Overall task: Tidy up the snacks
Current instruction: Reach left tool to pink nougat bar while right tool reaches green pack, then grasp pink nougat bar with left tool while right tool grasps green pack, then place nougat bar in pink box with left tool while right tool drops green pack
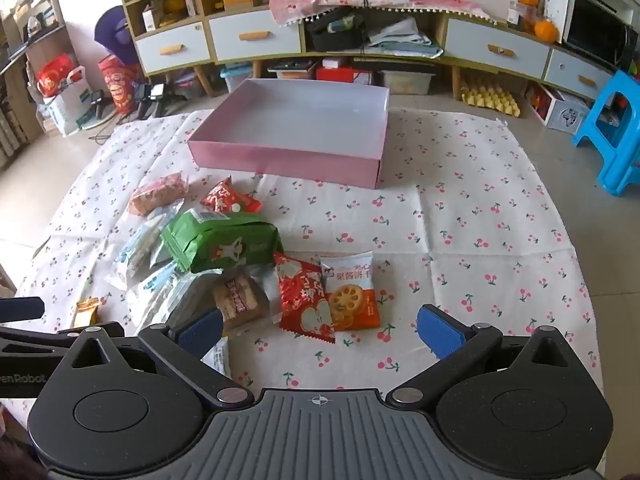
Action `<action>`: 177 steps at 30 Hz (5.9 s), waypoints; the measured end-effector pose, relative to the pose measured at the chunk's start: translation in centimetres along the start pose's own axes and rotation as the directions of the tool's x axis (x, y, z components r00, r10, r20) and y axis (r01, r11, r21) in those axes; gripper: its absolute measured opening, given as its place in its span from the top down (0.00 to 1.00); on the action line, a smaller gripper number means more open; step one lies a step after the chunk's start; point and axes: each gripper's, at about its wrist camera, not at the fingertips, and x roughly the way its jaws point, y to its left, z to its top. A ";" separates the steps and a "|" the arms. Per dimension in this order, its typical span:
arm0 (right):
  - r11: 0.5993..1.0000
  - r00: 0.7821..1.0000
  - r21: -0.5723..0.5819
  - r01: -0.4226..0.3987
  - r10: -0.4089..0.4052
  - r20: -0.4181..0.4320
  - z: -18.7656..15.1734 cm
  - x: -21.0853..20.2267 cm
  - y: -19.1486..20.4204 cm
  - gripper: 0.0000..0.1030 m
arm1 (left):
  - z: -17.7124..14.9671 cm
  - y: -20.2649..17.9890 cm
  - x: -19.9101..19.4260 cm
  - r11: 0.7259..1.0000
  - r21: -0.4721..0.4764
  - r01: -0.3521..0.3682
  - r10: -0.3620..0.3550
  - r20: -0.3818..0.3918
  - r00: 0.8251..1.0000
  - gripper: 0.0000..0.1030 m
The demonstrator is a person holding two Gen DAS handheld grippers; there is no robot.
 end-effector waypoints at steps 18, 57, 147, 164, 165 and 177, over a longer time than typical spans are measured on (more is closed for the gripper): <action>0.984 0.985 0.110 -0.143 0.152 -0.079 2.7 0.7 -2.0 0.00 | 2.4 3.2 0.3 0.999 -0.036 0.014 -0.012 0.054 0.998 0.01; 0.910 0.939 0.391 -0.140 0.247 -0.239 7.5 12.4 2.4 0.01 | 10.1 8.4 14.2 0.936 0.337 0.101 -0.139 0.091 0.986 0.32; 0.925 0.978 0.323 -0.203 0.171 0.123 15.7 18.7 -5.7 0.54 | 16.7 0.8 16.9 0.983 0.180 -0.040 0.013 0.150 0.989 0.65; 0.932 0.968 0.272 -0.240 0.210 0.137 15.7 17.4 -5.3 0.45 | 16.1 1.3 15.7 0.991 0.124 0.049 -0.068 0.152 0.986 0.42; 0.931 0.968 0.275 -0.240 0.209 0.138 15.6 17.1 -5.3 0.39 | 16.1 1.3 15.6 0.990 0.122 0.064 -0.083 0.159 0.984 0.39; 0.942 0.975 0.267 -0.204 0.171 0.139 14.6 13.0 -6.2 0.23 | 15.2 0.6 12.4 0.982 0.177 0.063 -0.095 0.175 0.980 0.14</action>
